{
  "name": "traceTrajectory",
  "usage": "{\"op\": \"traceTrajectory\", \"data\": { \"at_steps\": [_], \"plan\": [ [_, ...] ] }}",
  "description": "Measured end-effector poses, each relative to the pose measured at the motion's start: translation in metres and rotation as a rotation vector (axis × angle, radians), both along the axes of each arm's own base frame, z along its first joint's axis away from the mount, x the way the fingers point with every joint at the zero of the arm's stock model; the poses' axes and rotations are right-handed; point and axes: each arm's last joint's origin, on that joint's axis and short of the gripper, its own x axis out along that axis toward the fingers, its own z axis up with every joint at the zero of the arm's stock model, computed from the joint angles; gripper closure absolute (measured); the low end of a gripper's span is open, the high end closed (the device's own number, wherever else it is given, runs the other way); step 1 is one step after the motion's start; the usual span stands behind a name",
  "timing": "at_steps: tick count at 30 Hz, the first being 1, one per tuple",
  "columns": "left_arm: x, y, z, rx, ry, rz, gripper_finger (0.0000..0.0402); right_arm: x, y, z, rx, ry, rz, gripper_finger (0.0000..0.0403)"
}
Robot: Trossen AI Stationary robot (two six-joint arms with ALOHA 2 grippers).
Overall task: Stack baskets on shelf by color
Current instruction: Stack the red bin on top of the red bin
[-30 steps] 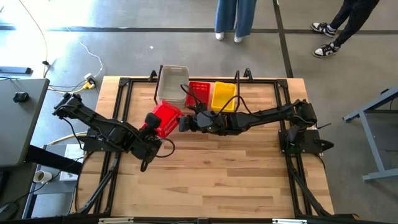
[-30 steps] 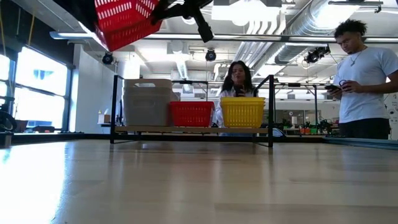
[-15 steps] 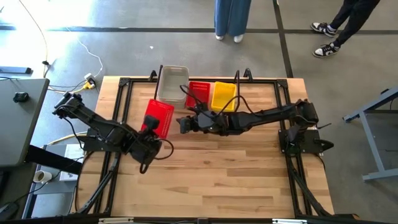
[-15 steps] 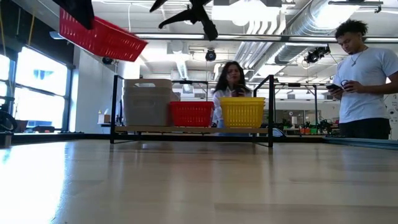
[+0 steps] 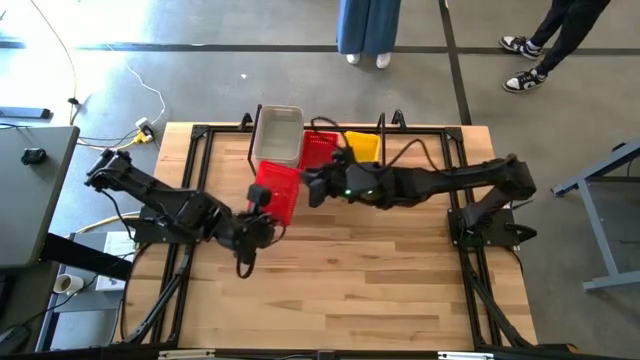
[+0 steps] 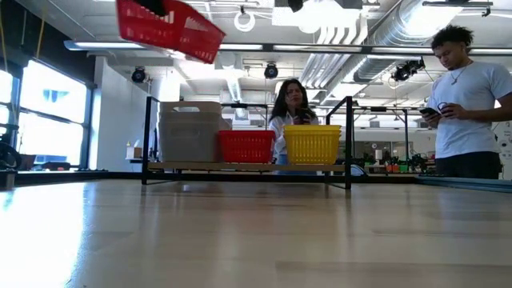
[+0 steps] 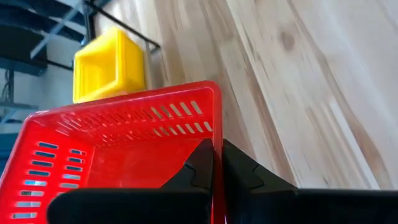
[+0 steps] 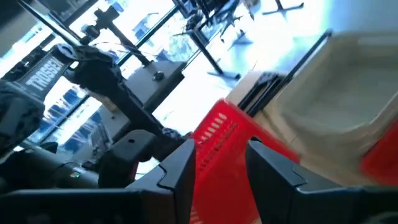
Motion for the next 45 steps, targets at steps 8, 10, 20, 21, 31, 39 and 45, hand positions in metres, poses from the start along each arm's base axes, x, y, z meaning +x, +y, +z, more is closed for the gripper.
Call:
{"op": "traceTrajectory", "data": {
  "at_steps": [8,10,20,21,31,39,45],
  "plan": [
    [0.026,0.038,0.01,-0.102,-0.135,-0.022,0.0401,-0.041,-0.007,0.036,-0.161,0.043,-0.044,0.0277],
    [0.031,0.052,0.013,-0.12,-0.177,-0.013,0.0401,-0.053,-0.009,0.044,-0.201,0.053,-0.06,0.0277],
    [0.043,0.13,0.025,-0.2,-0.366,0.004,0.0401,-0.103,-0.018,0.08,-0.405,0.088,-0.143,0.0277],
    [0.044,0.137,0.024,-0.211,-0.371,-0.009,0.0401,-0.107,-0.019,0.083,-0.42,0.087,-0.148,0.0277],
    [0.069,0.195,-0.015,-0.257,-0.34,0.031,0.0401,-0.15,-0.038,0.108,-0.509,0.078,-0.213,0.0277],
    [0.076,0.216,-0.035,-0.28,-0.311,0.061,0.0401,-0.169,-0.047,0.11,-0.515,0.121,-0.236,0.0277],
    [0.078,0.228,-0.049,-0.304,-0.267,0.053,0.0401,-0.169,-0.051,0.109,-0.514,0.127,-0.236,0.0277]
  ]
}}
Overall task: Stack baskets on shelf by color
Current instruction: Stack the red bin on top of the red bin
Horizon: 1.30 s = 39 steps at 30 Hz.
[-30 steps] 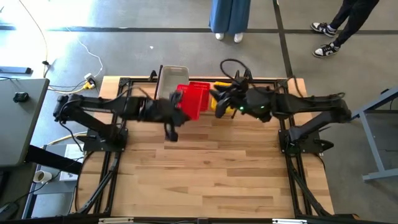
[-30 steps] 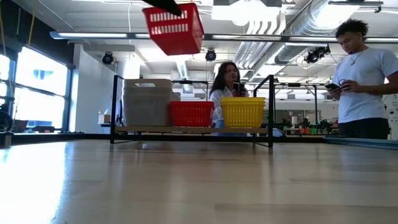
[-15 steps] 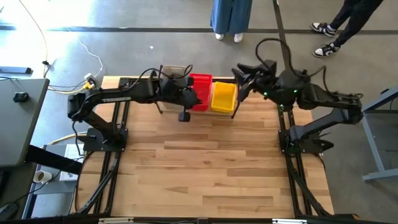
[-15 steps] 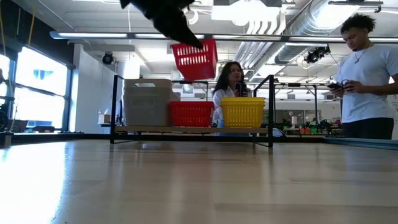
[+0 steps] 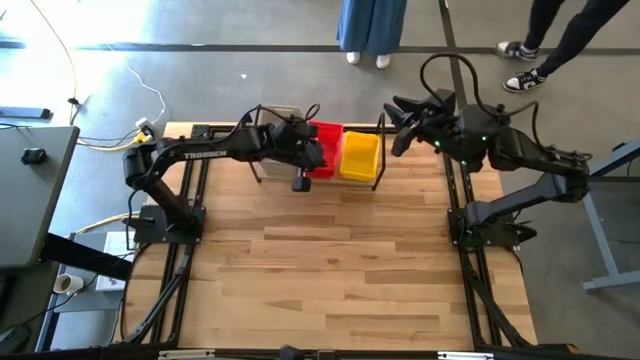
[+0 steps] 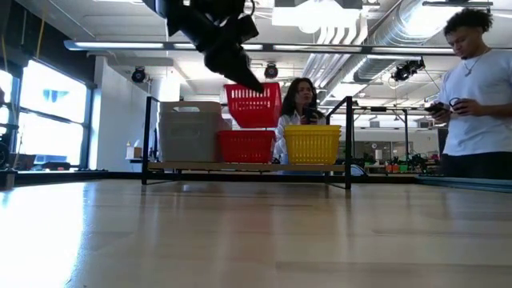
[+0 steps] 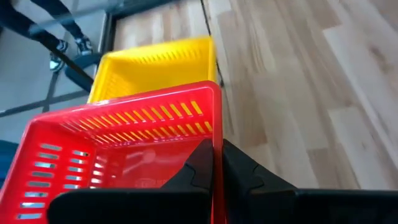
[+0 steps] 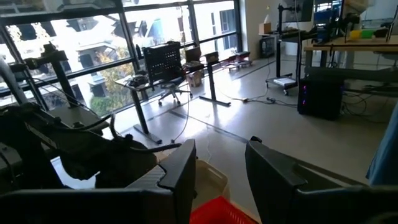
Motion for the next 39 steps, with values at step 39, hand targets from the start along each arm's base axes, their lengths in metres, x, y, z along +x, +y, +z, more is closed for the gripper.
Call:
{"op": "traceTrajectory", "data": {
  "at_steps": [39],
  "plan": [
    [0.016,0.022,-0.04,-0.066,0.038,0.092,0.0398,0.0,-0.005,0.0,0.001,-0.001,-0.021,0.0277]
  ]
}}
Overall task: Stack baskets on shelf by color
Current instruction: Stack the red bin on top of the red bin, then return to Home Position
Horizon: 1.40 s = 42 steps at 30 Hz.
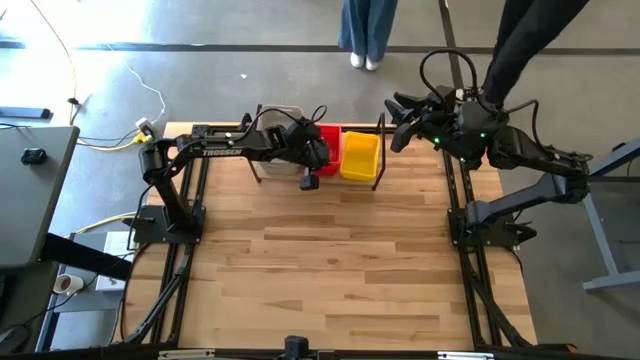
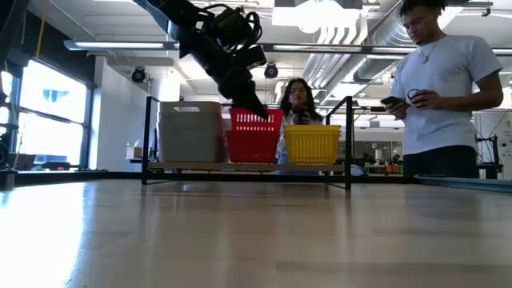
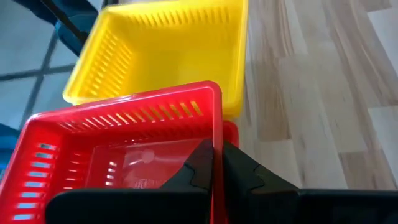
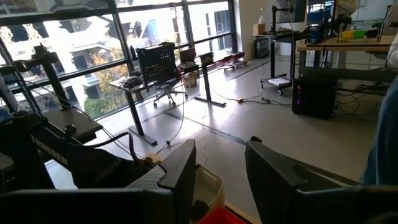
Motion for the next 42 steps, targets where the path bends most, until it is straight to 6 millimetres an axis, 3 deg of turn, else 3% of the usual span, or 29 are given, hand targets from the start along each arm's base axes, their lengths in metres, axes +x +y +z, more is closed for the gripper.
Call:
{"op": "traceTrajectory", "data": {
  "at_steps": [12,23,28,34,42],
  "plan": [
    [-0.001,0.0,0.001,0.02,0.011,-0.014,0.0351,0.0,0.0,0.0,0.0,0.001,0.0,0.0277],
    [-0.004,-0.003,0.007,-0.038,0.013,0.049,0.0261,0.0,0.0,0.0,0.0,0.002,0.009,0.0277],
    [-0.003,-0.006,0.029,-0.046,0.069,0.057,0.0232,0.0,0.0,0.0,0.001,0.005,0.01,0.0277],
    [0.0,-0.017,0.063,-0.097,0.086,0.072,0.0229,0.0,0.0,-0.003,0.002,0.03,0.012,0.0277],
    [-0.024,-0.045,0.113,-0.168,-0.068,0.057,0.0236,0.001,0.0,-0.008,0.004,0.08,0.012,0.0277]
  ]
}}
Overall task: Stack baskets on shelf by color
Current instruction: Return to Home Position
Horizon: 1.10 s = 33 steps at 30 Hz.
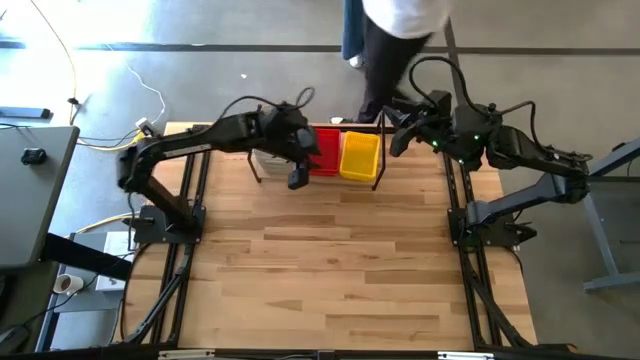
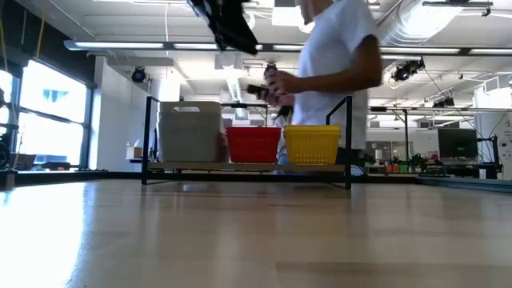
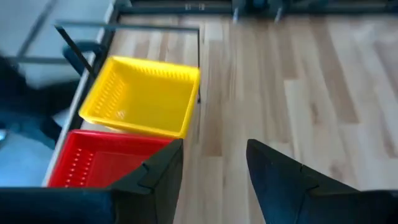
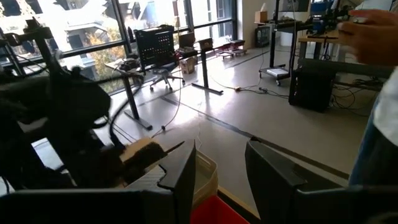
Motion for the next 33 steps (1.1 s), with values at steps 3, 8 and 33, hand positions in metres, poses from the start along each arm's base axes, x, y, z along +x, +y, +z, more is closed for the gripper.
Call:
{"op": "traceTrajectory", "data": {
  "at_steps": [3,8,33],
  "plan": [
    [-0.019,-0.015,0.014,0.01,-0.06,0.017,0.0236,0.001,0.0,0.0,0.004,-0.002,-0.001,0.0277],
    [-0.054,-0.041,0.013,0.031,-0.15,0.064,0.0236,0.004,0.0,-0.002,0.008,0.002,-0.001,0.0277],
    [-0.233,-0.124,-0.056,-0.068,-0.567,0.176,0.0236,0.013,0.004,-0.009,0.173,-0.068,0.103,0.0277]
  ]
}}
